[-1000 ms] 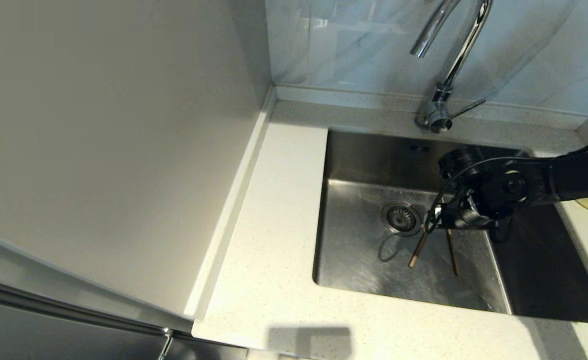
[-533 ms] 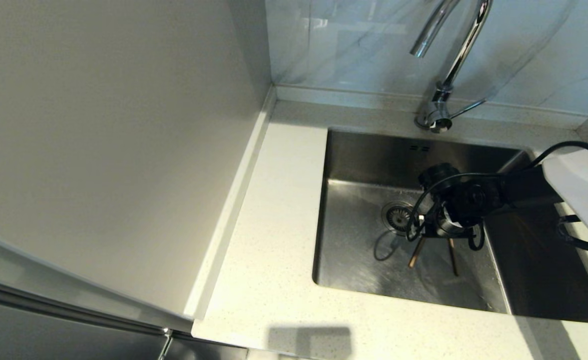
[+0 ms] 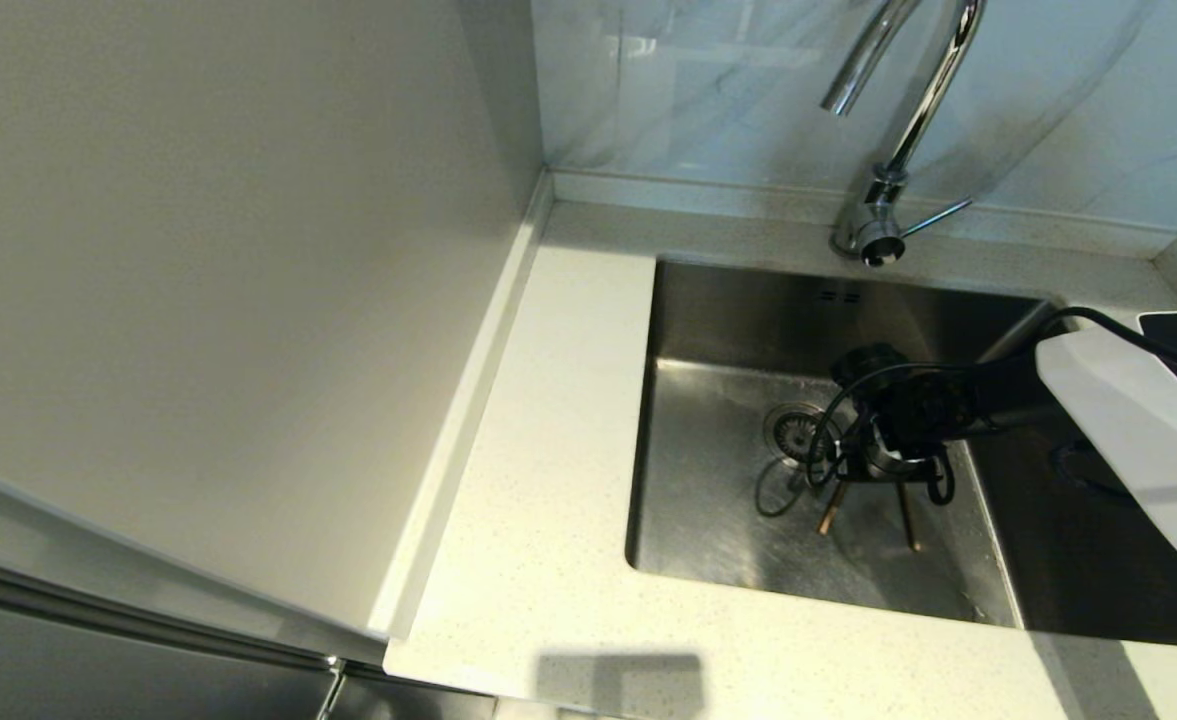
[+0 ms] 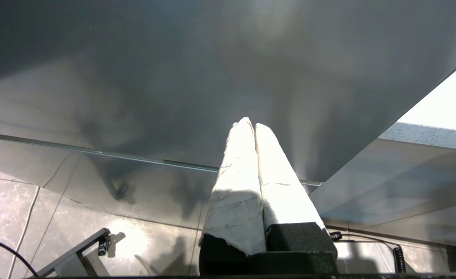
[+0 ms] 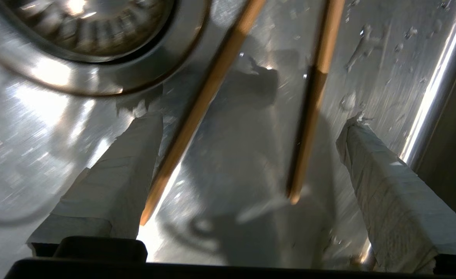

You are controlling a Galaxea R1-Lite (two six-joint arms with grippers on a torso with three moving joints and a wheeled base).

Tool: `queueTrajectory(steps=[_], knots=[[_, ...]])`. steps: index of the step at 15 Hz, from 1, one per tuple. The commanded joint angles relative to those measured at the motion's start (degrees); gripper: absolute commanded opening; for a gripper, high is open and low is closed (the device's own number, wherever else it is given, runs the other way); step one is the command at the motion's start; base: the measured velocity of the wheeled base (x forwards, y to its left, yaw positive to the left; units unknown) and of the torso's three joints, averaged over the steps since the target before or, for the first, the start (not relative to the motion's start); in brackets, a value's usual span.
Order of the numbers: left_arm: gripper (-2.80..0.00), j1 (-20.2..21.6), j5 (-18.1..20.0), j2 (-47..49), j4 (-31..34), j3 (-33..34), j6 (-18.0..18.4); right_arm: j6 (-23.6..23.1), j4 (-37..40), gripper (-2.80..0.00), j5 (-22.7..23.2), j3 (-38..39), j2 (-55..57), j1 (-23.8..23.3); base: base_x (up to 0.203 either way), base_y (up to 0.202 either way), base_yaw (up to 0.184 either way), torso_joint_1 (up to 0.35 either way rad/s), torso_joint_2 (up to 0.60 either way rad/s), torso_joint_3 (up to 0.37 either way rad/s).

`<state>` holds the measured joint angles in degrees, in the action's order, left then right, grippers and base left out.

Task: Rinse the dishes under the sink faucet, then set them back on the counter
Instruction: Put the chopsticks back to the table from the sink

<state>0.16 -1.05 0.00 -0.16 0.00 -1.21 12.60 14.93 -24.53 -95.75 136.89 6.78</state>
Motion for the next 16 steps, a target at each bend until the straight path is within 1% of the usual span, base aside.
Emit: queueTrajectory(steps=[1, 7, 12, 16], knots=[[-2.80, 0.02, -0.01, -0.18, -0.02, 0.00, -0.02, -0.32, 0.10, 0.00, -0.12, -1.46, 2.08, -0.91, 0.000, 0.000, 0.000, 0.000, 0.00, 0.000], [-2.80, 0.02, -0.01, -0.18, -0.02, 0.00, -0.02, -3.49, 0.03, 0.00, -0.17, -6.61, 5.65, -2.74, 0.000, 0.000, 0.000, 0.000, 0.00, 0.000], [-2.80, 0.02, -0.01, -0.18, -0.02, 0.00, -0.02, -4.07, 0.10, 0.00, -0.08, -6.73, 6.02, -2.83, 0.000, 0.000, 0.000, 0.000, 0.00, 0.000], [-2.80, 0.02, -0.01, -0.18, -0.02, 0.00, -0.02, -5.56, 0.20, 0.00, 0.35, -6.11, 5.92, -3.28, 0.000, 0.000, 0.000, 0.000, 0.00, 0.000]])
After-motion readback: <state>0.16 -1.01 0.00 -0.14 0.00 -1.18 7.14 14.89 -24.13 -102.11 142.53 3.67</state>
